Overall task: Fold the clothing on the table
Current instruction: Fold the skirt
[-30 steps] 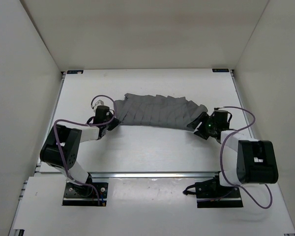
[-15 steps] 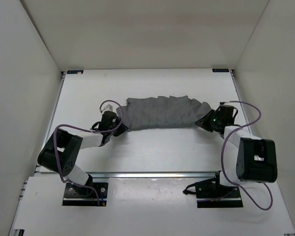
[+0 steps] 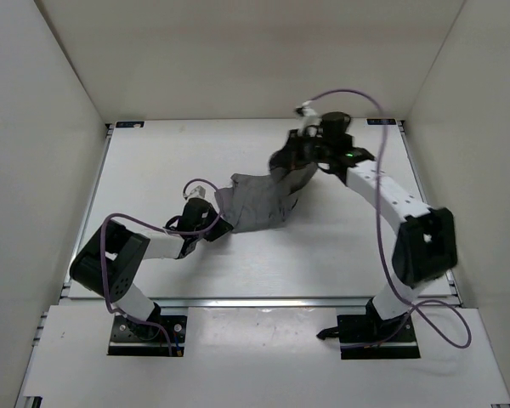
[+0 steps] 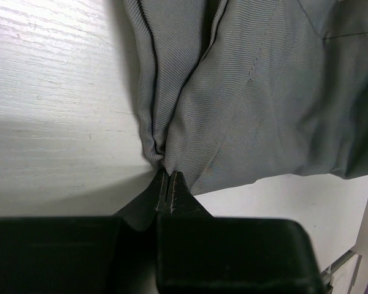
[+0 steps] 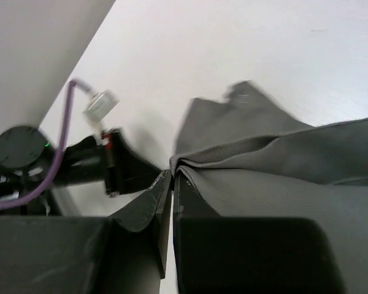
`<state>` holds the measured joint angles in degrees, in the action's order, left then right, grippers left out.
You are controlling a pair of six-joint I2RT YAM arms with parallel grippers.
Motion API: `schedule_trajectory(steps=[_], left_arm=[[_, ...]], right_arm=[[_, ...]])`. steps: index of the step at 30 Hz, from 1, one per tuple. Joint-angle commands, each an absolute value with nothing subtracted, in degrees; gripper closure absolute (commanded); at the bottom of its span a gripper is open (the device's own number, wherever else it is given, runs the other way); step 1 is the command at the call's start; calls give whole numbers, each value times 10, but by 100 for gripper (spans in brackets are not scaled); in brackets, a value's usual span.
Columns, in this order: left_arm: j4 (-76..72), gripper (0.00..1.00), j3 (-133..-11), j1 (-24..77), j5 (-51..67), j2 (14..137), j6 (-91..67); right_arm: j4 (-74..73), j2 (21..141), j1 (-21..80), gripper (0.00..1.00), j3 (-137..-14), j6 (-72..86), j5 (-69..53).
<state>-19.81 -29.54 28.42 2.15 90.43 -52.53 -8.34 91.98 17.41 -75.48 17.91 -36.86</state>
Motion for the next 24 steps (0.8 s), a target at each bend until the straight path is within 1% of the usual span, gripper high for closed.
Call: schedule_trajectory(steps=[1, 4, 7, 11, 16, 18, 20, 22, 24], left_arm=[[-188, 100, -273, 279, 22, 895, -526], [-184, 100, -269, 273, 23, 885, -522], [-182, 100, -260, 266, 29, 876, -519], [-182, 100, -252, 259, 27, 862, -516], [-180, 100, -242, 260, 31, 850, -514], [-172, 100, -239, 263, 34, 848, -512], [-169, 100, -239, 266, 31, 849, -509], [-166, 100, -231, 266, 34, 846, -505], [-168, 100, -228, 263, 37, 840, -505]], right_arm=[[-183, 1016, 272, 100, -830, 103, -423], [-215, 1078, 331, 100, -866, 91, -420], [-191, 1108, 371, 100, -832, 104, -429], [-132, 1129, 388, 100, -773, 133, -440], [-131, 1166, 390, 99, -780, 134, -439], [-132, 1178, 391, 100, -801, 132, -446], [-134, 1173, 389, 100, -812, 136, -433], [-99, 1145, 389, 100, -795, 153, -409], [-51, 1088, 385, 100, -764, 163, -360]])
